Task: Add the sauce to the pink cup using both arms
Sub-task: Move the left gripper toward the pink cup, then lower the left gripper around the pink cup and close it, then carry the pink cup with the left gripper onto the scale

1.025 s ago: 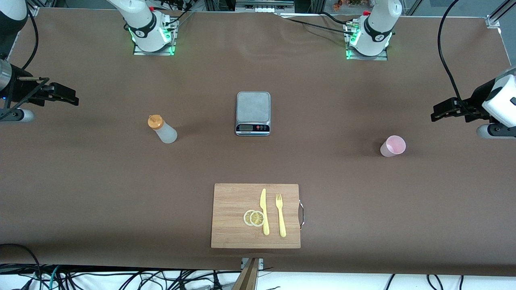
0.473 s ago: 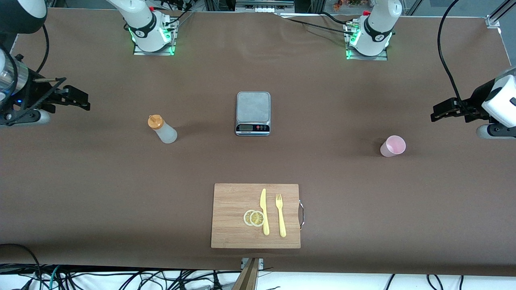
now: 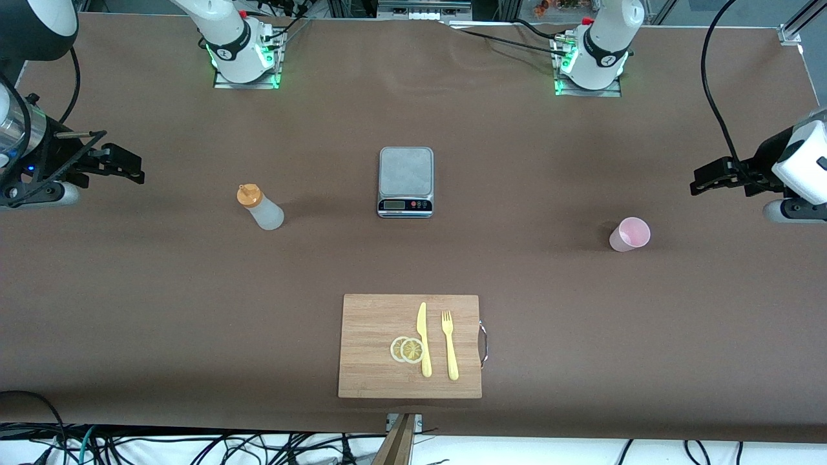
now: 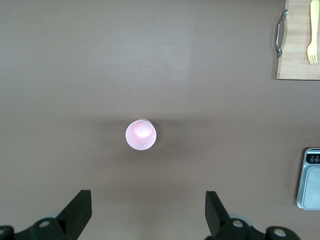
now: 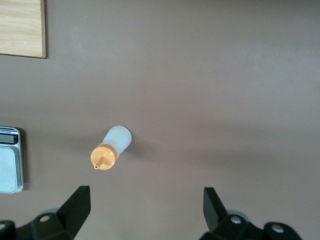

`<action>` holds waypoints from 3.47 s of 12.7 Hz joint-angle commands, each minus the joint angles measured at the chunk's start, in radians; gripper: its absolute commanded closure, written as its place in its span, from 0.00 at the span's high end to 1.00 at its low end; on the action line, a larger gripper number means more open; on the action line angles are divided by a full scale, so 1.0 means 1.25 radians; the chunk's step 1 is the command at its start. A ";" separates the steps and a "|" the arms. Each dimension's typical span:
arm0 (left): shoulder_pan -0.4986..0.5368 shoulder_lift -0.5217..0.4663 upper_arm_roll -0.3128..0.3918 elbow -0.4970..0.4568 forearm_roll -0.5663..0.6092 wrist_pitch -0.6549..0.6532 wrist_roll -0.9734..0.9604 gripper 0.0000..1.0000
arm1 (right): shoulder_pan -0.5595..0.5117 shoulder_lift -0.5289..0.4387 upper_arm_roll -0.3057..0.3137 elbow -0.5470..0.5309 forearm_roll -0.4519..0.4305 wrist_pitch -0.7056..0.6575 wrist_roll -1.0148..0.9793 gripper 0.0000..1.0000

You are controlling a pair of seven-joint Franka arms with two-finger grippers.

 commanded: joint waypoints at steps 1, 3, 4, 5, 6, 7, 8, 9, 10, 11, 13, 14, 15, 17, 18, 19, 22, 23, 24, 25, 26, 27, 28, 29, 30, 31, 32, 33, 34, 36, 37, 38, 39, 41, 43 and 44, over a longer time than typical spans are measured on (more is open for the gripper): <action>-0.004 0.009 0.004 0.015 0.018 -0.010 0.017 1.00 | -0.002 -0.007 0.005 0.007 0.006 -0.004 -0.003 1.00; 0.002 0.016 0.005 0.014 0.012 -0.009 0.017 1.00 | -0.005 0.001 0.000 0.008 0.016 0.003 -0.003 1.00; 0.005 0.019 0.007 0.014 0.012 -0.006 0.017 1.00 | -0.006 0.002 -0.002 0.008 0.022 0.006 -0.002 1.00; 0.007 0.026 0.007 0.013 0.010 -0.005 0.023 1.00 | -0.007 0.002 -0.003 0.008 0.024 0.009 -0.002 1.00; 0.007 0.031 0.007 0.011 0.016 -0.004 0.026 1.00 | -0.006 0.001 -0.002 0.009 0.022 0.009 -0.001 1.00; 0.009 0.035 0.009 0.001 0.017 0.000 0.027 1.00 | -0.006 -0.006 -0.002 0.009 0.014 0.007 0.002 1.00; 0.008 0.065 0.009 0.000 0.022 0.005 0.028 1.00 | -0.006 -0.006 -0.003 0.009 0.014 0.006 0.003 1.00; 0.009 0.075 0.010 -0.008 0.027 0.010 0.028 1.00 | -0.007 -0.003 -0.011 0.009 0.015 0.007 0.001 1.00; 0.011 0.078 0.010 -0.032 0.027 0.038 0.029 1.00 | -0.007 -0.001 -0.019 0.009 0.016 0.007 -0.002 1.00; 0.014 0.079 0.011 -0.064 0.028 0.073 0.039 1.00 | -0.008 0.001 -0.021 0.008 0.017 0.008 -0.002 1.00; 0.024 0.079 0.012 -0.150 0.031 0.169 0.058 1.00 | -0.006 -0.001 -0.021 0.009 0.015 0.004 -0.003 1.00; 0.030 0.079 0.012 -0.194 0.031 0.209 0.058 1.00 | -0.006 -0.002 -0.019 0.008 0.014 0.002 -0.003 1.00; 0.034 0.079 0.012 -0.225 0.031 0.235 0.076 1.00 | -0.006 -0.003 -0.019 0.008 0.013 0.002 -0.003 1.00; 0.044 0.075 0.013 -0.295 0.031 0.292 0.092 1.00 | -0.005 -0.009 -0.017 0.004 0.011 -0.003 -0.002 1.00; 0.047 0.073 0.016 -0.328 0.031 0.331 0.103 1.00 | -0.005 -0.009 -0.018 0.004 0.011 -0.003 -0.002 1.00; 0.047 0.073 0.026 -0.355 0.031 0.368 0.131 0.99 | -0.005 -0.008 -0.018 0.004 0.011 -0.003 -0.003 1.00; 0.058 0.075 0.042 -0.438 0.027 0.490 0.191 0.98 | -0.005 -0.006 -0.019 0.003 0.016 -0.003 -0.003 1.00; 0.066 0.079 0.042 -0.459 0.021 0.524 0.208 0.98 | -0.005 -0.006 -0.017 0.004 0.014 -0.003 -0.003 1.00; 0.071 0.080 0.042 -0.485 0.018 0.557 0.213 0.98 | -0.003 -0.007 -0.016 0.004 0.013 -0.002 -0.003 1.00; 0.071 0.080 0.042 -0.513 0.018 0.594 0.215 0.97 | -0.003 -0.007 -0.016 0.004 0.013 -0.003 -0.003 1.00; 0.072 0.084 0.042 -0.530 0.016 0.626 0.213 0.96 | -0.005 -0.006 -0.016 0.004 0.014 -0.002 -0.003 1.00; 0.072 0.096 0.042 -0.532 0.004 0.639 0.213 0.96 | -0.005 -0.006 -0.018 0.004 0.016 -0.002 -0.003 1.00; 0.071 0.106 0.042 -0.532 -0.011 0.642 0.215 0.95 | -0.003 -0.007 -0.018 0.004 0.013 -0.002 -0.003 1.00; 0.071 0.111 0.042 -0.532 -0.014 0.644 0.213 0.95 | -0.003 -0.007 -0.017 0.004 0.013 -0.001 -0.003 1.00; 0.070 0.113 0.043 -0.533 -0.014 0.656 0.213 0.95 | -0.003 -0.007 -0.017 0.004 0.013 0.002 -0.003 1.00; 0.068 0.123 0.042 -0.533 -0.014 0.663 0.213 0.95 | -0.003 -0.007 -0.017 0.004 0.011 0.003 -0.003 1.00; 0.065 0.129 0.042 -0.533 -0.014 0.674 0.213 0.94 | -0.005 -0.006 -0.018 0.004 0.012 0.004 -0.003 1.00; 0.065 0.135 0.042 -0.533 -0.015 0.680 0.213 0.92 | -0.005 -0.006 -0.018 0.004 0.013 0.004 -0.003 1.00; 0.062 0.138 0.042 -0.533 -0.028 0.680 0.213 0.87 | -0.005 -0.006 -0.018 0.006 0.013 0.004 -0.003 1.00; 0.060 0.140 0.042 -0.536 -0.030 0.680 0.213 0.70 | -0.005 -0.006 -0.018 0.006 0.011 0.004 -0.003 1.00; 0.059 0.140 0.042 -0.543 -0.030 0.680 0.215 0.58 | -0.005 -0.006 -0.018 0.006 0.011 0.004 -0.003 1.00; 0.059 0.140 0.042 -0.545 -0.030 0.680 0.213 0.43 | -0.005 -0.006 -0.018 0.006 0.012 0.004 -0.003 1.00; 0.057 0.140 0.042 -0.544 -0.030 0.679 0.213 0.27 | -0.005 -0.004 -0.018 0.004 0.015 0.004 -0.003 1.00; 0.057 0.144 0.042 -0.544 -0.030 0.675 0.211 0.02 | -0.003 -0.006 -0.018 0.006 0.013 0.004 -0.003 1.00; 0.056 0.144 0.042 -0.543 -0.030 0.671 0.204 0.00 | -0.005 -0.004 -0.018 0.006 0.013 0.006 -0.003 1.00; 0.056 0.144 0.042 -0.538 -0.030 0.669 0.202 0.00 | -0.005 -0.004 -0.018 0.004 0.014 0.004 -0.003 1.00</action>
